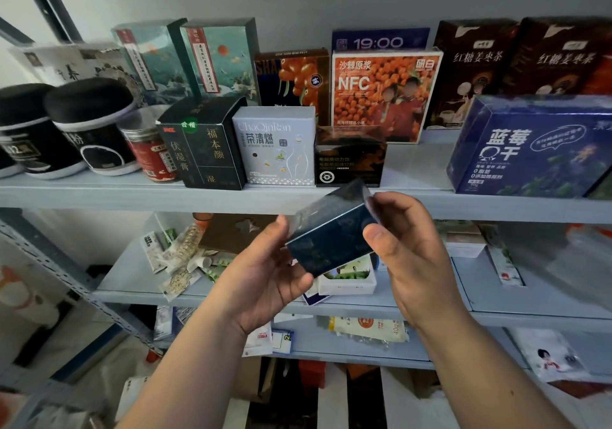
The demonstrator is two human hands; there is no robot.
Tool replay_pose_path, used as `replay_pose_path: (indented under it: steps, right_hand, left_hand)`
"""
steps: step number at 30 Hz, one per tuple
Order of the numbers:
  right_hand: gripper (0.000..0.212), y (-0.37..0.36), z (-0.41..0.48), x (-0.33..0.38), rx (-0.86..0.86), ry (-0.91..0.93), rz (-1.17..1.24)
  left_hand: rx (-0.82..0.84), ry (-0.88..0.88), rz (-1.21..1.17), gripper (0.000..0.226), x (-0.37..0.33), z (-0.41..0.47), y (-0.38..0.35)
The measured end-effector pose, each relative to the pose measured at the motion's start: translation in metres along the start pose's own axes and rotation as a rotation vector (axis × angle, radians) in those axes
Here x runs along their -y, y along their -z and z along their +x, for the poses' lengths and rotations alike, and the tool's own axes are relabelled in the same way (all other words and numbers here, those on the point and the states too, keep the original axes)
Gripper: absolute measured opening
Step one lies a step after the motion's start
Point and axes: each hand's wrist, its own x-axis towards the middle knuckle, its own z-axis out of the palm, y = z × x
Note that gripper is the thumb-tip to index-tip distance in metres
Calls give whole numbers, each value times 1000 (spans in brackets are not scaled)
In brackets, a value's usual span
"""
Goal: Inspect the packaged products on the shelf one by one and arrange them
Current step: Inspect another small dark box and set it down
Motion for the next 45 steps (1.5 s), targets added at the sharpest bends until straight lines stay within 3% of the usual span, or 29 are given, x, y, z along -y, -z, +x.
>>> replay_pose_path:
  steps: [4, 8, 10, 14, 19, 22, 24, 30, 36, 41, 45]
  right_hand:
    - [62, 0, 1, 2, 74, 34, -33]
    - [97, 1, 0, 2, 120, 3, -103]
    - [103, -1, -1, 3, 150, -10, -119]
    - [99, -1, -2, 4, 218, 32, -211]
    - [96, 5, -3, 8, 214, 131, -406]
    - [102, 9, -1, 12, 187, 219, -694]
    - [104, 9, 0, 15, 193, 215, -771]
    - [92, 21, 0, 19, 141, 193, -645]
    - [76, 27, -1, 17, 129, 179, -536]
    - [47, 35, -4, 29, 125, 288, -818]
    - [52, 46, -2, 46, 247, 233, -971]
  left_hand:
    - [93, 1, -12, 20, 6, 3, 1]
    - [119, -63, -47, 47, 8, 11, 5]
    - [142, -84, -57, 54, 9, 12, 4]
    - [197, -83, -94, 34, 9, 6, -5]
    - [164, -122, -12, 33, 11, 6, -9]
    - [298, -159, 46, 71, 12, 7, -6]
    - [357, -154, 36, 81, 12, 4, -11]
    - [235, -49, -212, 66, 13, 2, -21]
    - [250, -42, -203, 67, 14, 3, -21]
    - [228, -94, -74, 50, 23, 8, -22]
    - [194, -159, -6, 53, 27, 12, -30]
